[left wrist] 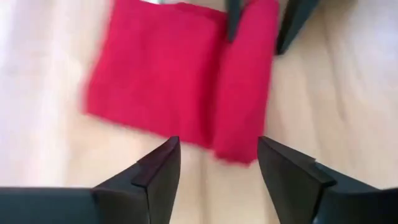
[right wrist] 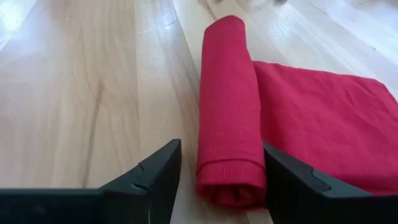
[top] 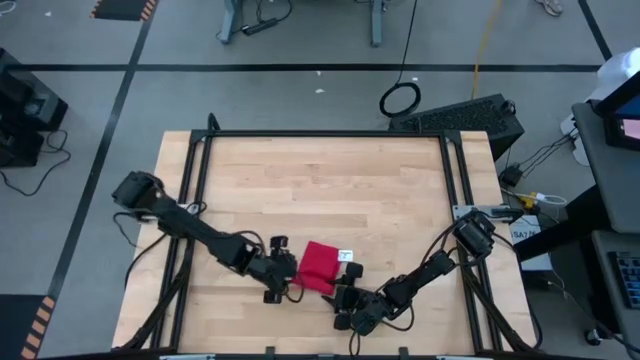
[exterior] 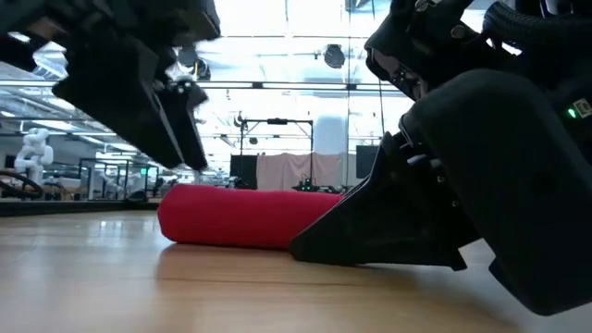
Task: Roll towel
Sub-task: Roll the red towel
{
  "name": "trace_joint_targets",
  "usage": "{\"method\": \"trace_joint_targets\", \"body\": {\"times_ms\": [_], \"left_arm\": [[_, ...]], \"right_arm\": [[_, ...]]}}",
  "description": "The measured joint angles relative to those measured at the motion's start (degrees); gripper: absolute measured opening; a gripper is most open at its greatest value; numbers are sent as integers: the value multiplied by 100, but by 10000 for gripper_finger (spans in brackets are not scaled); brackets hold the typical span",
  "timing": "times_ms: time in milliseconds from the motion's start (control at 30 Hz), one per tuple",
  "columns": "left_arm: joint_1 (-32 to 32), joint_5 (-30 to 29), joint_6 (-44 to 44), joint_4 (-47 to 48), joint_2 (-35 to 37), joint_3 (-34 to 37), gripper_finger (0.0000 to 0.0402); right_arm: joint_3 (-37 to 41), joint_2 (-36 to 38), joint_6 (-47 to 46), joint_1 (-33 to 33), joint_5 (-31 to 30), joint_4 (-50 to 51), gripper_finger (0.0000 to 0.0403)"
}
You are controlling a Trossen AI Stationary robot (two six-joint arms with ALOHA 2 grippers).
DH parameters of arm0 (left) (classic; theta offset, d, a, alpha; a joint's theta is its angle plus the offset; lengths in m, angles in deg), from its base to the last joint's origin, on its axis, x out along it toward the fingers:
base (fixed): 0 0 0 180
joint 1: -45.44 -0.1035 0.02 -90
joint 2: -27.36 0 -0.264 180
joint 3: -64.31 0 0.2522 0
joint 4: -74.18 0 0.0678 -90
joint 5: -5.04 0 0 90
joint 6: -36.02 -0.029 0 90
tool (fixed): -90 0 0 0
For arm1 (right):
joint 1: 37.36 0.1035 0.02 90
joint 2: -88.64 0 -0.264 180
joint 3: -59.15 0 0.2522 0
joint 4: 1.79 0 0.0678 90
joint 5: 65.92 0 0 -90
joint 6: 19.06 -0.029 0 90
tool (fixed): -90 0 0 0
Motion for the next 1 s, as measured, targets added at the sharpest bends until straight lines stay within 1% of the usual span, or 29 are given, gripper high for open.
{"method": "trace_joint_targets", "body": {"times_ms": [67,167,267,333,400,500,600,667,900,1000], "left_arm": [[149,-382,-216,60,118,9,220],[490,-806,-586,-198,81,9,221],[845,-1131,-999,-692,-240,-13,221],[1034,-1436,-1249,-814,-475,14,222],[1147,-1745,-1451,-1130,-713,-9,222],[1227,-2248,-1439,-1133,-962,-6,222],[1206,-2292,-1439,-1125,-1140,0,222],[1192,-2322,-1436,-1283,-1233,-10,222],[1086,-2341,-1431,-1278,-1368,-11,222],[985,-2137,-1426,-1299,-1384,-11,220]], "right_arm": [[3,-2,-25,0,21,18,196],[5,-3,-44,-2,37,25,196],[5,-3,-129,-7,79,87,196],[3,-3,-186,-7,82,128,196],[3,-3,-224,-7,93,143,196],[5,-3,-232,-7,100,150,196],[5,-3,-259,-4,100,149,196],[5,-3,-254,-4,106,147,196],[8,-3,-235,-4,150,147,196],[10,-1,-232,-7,198,152,196]]}}
